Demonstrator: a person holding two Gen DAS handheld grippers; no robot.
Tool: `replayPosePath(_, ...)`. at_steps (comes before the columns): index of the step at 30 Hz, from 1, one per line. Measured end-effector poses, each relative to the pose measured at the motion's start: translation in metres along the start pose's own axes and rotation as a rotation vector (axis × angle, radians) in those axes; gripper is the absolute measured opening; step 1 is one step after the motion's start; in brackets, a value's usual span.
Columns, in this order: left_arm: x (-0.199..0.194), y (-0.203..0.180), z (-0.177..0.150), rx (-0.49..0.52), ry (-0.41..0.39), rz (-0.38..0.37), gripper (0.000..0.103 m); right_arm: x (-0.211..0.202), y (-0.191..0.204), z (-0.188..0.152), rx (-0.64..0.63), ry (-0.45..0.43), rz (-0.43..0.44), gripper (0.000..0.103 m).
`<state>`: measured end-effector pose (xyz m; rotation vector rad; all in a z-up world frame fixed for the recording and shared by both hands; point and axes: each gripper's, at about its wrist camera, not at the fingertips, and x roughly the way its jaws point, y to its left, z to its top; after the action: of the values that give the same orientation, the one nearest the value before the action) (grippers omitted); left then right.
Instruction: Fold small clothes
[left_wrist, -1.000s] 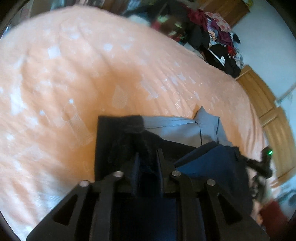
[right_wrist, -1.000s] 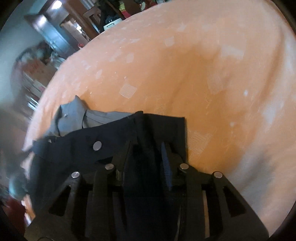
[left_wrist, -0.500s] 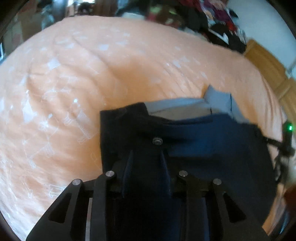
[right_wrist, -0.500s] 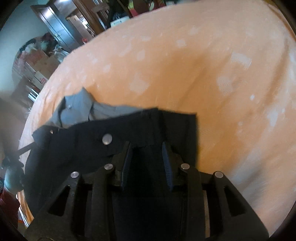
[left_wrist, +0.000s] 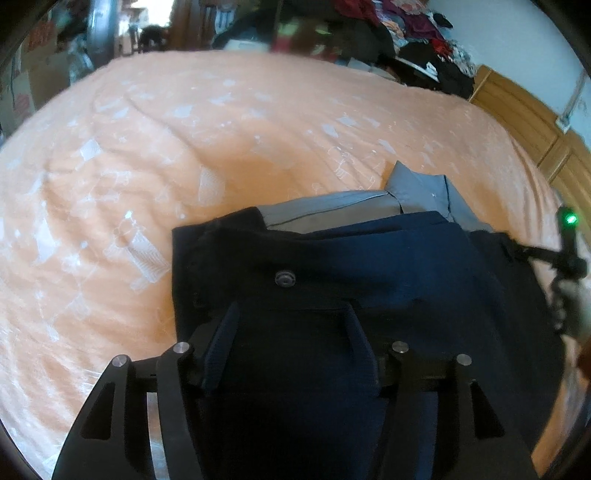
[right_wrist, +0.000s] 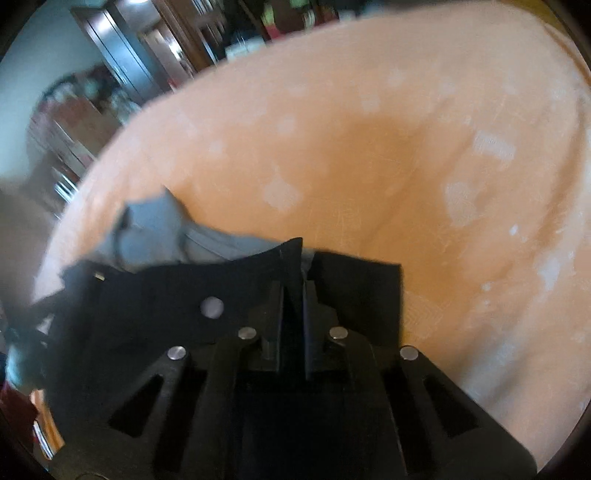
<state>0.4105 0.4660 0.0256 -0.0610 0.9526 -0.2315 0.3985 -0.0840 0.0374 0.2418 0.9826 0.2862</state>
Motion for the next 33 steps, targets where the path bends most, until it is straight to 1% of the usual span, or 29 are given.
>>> replayPosePath(1,-0.003,-0.005,0.0,0.023,-0.011,-0.002,0.061,-0.005,-0.007,-0.001,0.012,-0.003,-0.006,0.007)
replayPosePath(3,-0.006,-0.013,0.002,0.054,-0.032,-0.012,0.061,0.005,-0.025,-0.006,0.043,0.042,-0.037,0.008)
replayPosePath(4,-0.001,-0.013,0.002,0.051,-0.018,0.006,0.061,0.017,-0.03,-0.01,0.042,0.092,-0.032,0.008)
replayPosePath(5,0.009,-0.01,0.003,0.027,0.014,0.015,0.061,0.019,-0.027,-0.011,0.02,0.103,-0.043,0.008)
replayPosePath(6,0.009,-0.01,0.003,0.018,0.016,0.022,0.06,0.014,-0.021,-0.008,-0.004,0.086,-0.07,0.009)
replayPosePath(8,-0.004,-0.017,0.006,0.037,-0.006,0.067,0.051,-0.01,-0.002,0.001,-0.063,0.02,-0.141,0.01)
replayPosePath(9,-0.017,-0.024,0.007,0.054,-0.026,0.079,0.051,-0.028,0.013,0.004,-0.107,-0.029,-0.165,0.011)
replayPosePath(10,-0.031,-0.032,0.006,0.067,-0.052,0.066,0.051,-0.04,0.025,0.005,-0.132,-0.059,-0.151,0.011)
replayPosePath(11,-0.051,-0.045,0.002,0.066,-0.085,0.021,0.053,-0.054,0.045,-0.001,-0.152,-0.081,-0.077,0.012)
replayPosePath(12,-0.06,-0.053,-0.002,0.051,-0.095,-0.032,0.054,-0.055,0.058,-0.008,-0.164,-0.07,-0.004,0.014)
replayPosePath(13,-0.065,-0.064,-0.01,0.036,-0.091,-0.112,0.057,-0.051,0.079,-0.022,-0.184,-0.027,0.111,0.015)
replayPosePath(14,-0.065,-0.081,-0.021,0.032,-0.065,-0.222,0.057,-0.044,0.094,-0.035,-0.202,0.013,0.17,0.016)
replayPosePath(16,-0.056,-0.095,-0.043,-0.008,-0.015,-0.311,0.058,-0.021,0.125,-0.065,-0.258,0.119,0.245,0.018)
replayPosePath(17,-0.048,-0.093,-0.055,-0.058,0.022,-0.308,0.058,-0.005,0.139,-0.085,-0.299,0.178,0.252,0.019)
replayPosePath(18,-0.044,-0.085,-0.065,-0.101,0.033,-0.297,0.056,0.003,0.142,-0.095,-0.316,0.207,0.243,0.021)
replayPosePath(19,-0.044,-0.069,-0.075,-0.167,0.029,-0.304,0.045,0.007,0.141,-0.101,-0.318,0.217,0.233,0.021)
replayPosePath(20,-0.05,-0.049,-0.084,-0.254,0.025,-0.322,0.029,0.006,0.133,-0.104,-0.296,0.215,0.232,0.021)
replayPosePath(21,-0.055,-0.033,-0.091,-0.309,0.025,-0.328,0.024,0.002,0.125,-0.105,-0.278,0.21,0.231,0.021)
replayPosePath(22,-0.066,-0.014,-0.099,-0.349,0.016,-0.293,0.022,-0.004,0.113,-0.104,-0.261,0.199,0.209,0.021)
replayPosePath(24,-0.082,0.017,-0.114,-0.378,0.006,-0.193,0.022,-0.017,0.089,-0.104,-0.255,0.183,0.129,0.021)
replayPosePath(25,-0.093,0.037,-0.126,-0.415,0.002,-0.147,0.022,-0.026,0.074,-0.102,-0.237,0.18,0.107,0.02)
replayPosePath(26,-0.102,0.053,-0.136,-0.458,-0.011,-0.17,0.015,-0.038,0.058,-0.102,-0.2,0.174,0.071,0.021)
replayPosePath(27,-0.113,0.069,-0.148,-0.517,-0.021,-0.18,0.015,-0.046,0.049,-0.104,-0.175,0.169,0.033,0.022)
replayPosePath(28,-0.125,0.076,-0.155,-0.534,-0.024,-0.133,0.018,-0.061,0.037,-0.108,-0.141,0.155,0.001,0.024)
replayPosePath(29,-0.14,0.08,-0.164,-0.529,-0.027,-0.059,0.03,-0.072,0.032,-0.108,-0.116,0.142,-0.005,0.031)
replayPosePath(30,-0.148,0.081,-0.17,-0.538,-0.038,-0.071,0.03,-0.085,0.029,-0.112,-0.081,0.12,-0.005,0.043)
replayPosePath(31,-0.156,0.079,-0.178,-0.556,-0.039,-0.097,0.03,-0.1,0.025,-0.121,-0.046,0.095,0.005,0.05)
replayPosePath(32,-0.166,0.07,-0.185,-0.547,-0.041,-0.129,0.03,-0.111,0.027,-0.132,-0.028,0.078,0.011,0.058)
replayPosePath(33,-0.171,0.058,-0.189,-0.526,-0.045,-0.155,0.03,-0.119,0.03,-0.14,-0.018,0.068,0.013,0.063)
